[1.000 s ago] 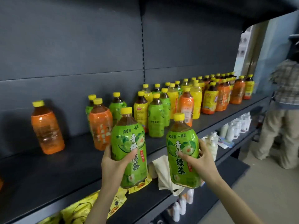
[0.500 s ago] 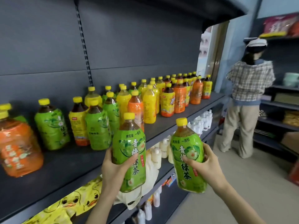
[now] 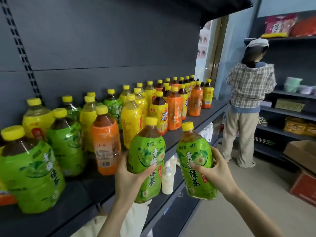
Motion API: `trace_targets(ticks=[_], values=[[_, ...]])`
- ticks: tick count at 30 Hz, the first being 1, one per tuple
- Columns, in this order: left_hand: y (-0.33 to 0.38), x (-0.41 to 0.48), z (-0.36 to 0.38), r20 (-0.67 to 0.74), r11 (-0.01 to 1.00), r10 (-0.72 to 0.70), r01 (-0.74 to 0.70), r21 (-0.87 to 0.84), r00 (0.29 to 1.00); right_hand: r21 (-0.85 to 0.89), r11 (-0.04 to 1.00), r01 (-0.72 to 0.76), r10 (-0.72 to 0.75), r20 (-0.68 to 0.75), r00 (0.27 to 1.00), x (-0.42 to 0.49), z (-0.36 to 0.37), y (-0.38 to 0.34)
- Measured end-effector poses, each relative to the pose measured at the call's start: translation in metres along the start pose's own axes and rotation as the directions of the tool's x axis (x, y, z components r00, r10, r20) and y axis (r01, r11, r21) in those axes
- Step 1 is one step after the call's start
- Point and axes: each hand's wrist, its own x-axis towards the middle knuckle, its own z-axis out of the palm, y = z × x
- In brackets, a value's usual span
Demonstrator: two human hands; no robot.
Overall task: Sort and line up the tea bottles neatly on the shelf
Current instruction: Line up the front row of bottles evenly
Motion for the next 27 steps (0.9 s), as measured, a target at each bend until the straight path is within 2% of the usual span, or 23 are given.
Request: trace_targets(ticks=[8,14,21,27], values=[[-0.005,0.046,0.035,-0.027,0.999,0.008,-0.007,0.047,1.000,0.014,1.000,0.002,-0.003,0.069,0.998,0.079,0.004,0.017],[-0.002,0.068,0.049,-0.197,0.993,0.063,-0.041,0.109,0.978,0.047,0.998,0.050,-0.059,0.209,0.976,0.137,0.020,0.025],[-0.014,0.090,0.084,-0.466,0.974,0.151,-0.049,0.223,0.872,0.216,0.969,0.116,-0.191,0.368,0.910,0.196,0.052,0.025],[-0.024,0.102,0.091,-0.620,0.963,0.194,-0.028,0.267,0.760,0.190,0.972,0.137,-0.205,0.405,0.891,0.219,0.087,0.044]])
